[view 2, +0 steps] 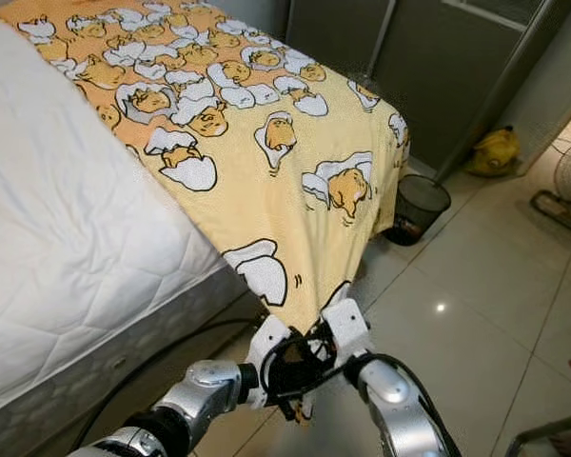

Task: Clean up the room

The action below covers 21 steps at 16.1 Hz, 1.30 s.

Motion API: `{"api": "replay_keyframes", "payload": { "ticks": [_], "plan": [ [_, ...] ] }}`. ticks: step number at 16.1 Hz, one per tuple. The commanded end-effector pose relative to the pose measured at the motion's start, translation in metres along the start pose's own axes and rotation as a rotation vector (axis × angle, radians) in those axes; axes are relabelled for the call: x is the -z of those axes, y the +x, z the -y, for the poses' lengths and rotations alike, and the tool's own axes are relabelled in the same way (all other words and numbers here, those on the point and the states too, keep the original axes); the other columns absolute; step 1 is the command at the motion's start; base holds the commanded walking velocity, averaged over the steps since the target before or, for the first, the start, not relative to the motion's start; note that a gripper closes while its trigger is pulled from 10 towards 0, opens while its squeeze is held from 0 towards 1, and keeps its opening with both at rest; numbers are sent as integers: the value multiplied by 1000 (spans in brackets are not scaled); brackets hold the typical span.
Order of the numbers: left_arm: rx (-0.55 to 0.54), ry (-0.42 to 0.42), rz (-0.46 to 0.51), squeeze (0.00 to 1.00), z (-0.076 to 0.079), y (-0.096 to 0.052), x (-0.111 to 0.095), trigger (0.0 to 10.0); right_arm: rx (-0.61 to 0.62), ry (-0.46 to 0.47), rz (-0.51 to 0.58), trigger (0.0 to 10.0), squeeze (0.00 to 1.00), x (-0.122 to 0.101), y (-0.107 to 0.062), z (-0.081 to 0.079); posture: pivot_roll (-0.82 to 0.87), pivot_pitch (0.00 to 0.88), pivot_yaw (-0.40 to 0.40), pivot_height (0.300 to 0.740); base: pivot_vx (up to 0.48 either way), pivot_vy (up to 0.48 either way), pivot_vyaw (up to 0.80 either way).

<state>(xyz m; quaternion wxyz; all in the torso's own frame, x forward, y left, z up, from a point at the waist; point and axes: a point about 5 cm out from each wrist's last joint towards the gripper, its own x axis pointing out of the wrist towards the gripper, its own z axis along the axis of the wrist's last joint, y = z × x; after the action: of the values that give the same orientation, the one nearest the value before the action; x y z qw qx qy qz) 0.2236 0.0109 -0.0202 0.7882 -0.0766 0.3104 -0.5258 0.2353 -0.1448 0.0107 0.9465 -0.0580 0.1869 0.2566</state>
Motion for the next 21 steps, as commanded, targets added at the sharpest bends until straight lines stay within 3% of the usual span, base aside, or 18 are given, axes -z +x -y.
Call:
{"api": "replay_keyframes", "payload": {
  "ticks": [1,3,4,5,6,7,9,11,15,17,20,21],
  "plan": [
    [40,-2,-16,1000,21,12,14,10000,25,-25,12,10000,0,-8,2,8,25,0,-119,740,0,0,0],
    [-119,117,29,1000,-10,-14,2,10000,94,6,82,10000,0,-23,7,18,43,0,-98,740,0,0,0],
    [-308,171,126,1000,-40,-46,-11,10000,175,39,159,10000,0,-36,9,28,70,0,-77,740,0,0,0],
    [-394,191,167,1000,-51,-61,-16,10000,209,53,190,10000,0,-42,10,31,75,0,-74,740,0,0,0],
    [-607,190,260,1000,-74,-90,-31,10000,278,82,246,10000,0,-51,10,39,94,0,-62,740,0,0,0],
    [-893,119,456,0,-96,-132,-51,10000,361,125,304,10000,0,-62,11,49,116,0,-50,740,0,0,0],
    [-1081,133,551,0,-99,-159,-58,10000,387,125,337,10000,0,-69,11,53,121,0,-44,740,0,-240,291],
    [-1167,162,537,0,-97,-164,-57,10000,395,122,320,10000,0,-67,16,53,125,0,-47,740,0,-459,537],
    [-1267,223,530,0,-93,-160,-71,10000,406,146,319,10000,0,-63,20,49,103,0,-32,740,0,-461,512],
    [-1309,108,492,0,-88,-155,-59,10000,418,167,322,10000,0,-58,14,49,86,0,-30,740,0,-461,491],
    [-1368,223,490,0,-90,-158,-71,10000,415,153,312,10000,0,-52,9,51,90,0,-36,740,0,-463,494],
    [-1356,224,491,0,-91,-155,-74,10000,411,148,313,10000,0,-53,10,52,92,0,-36,740,0,-465,488]
  ]
}}
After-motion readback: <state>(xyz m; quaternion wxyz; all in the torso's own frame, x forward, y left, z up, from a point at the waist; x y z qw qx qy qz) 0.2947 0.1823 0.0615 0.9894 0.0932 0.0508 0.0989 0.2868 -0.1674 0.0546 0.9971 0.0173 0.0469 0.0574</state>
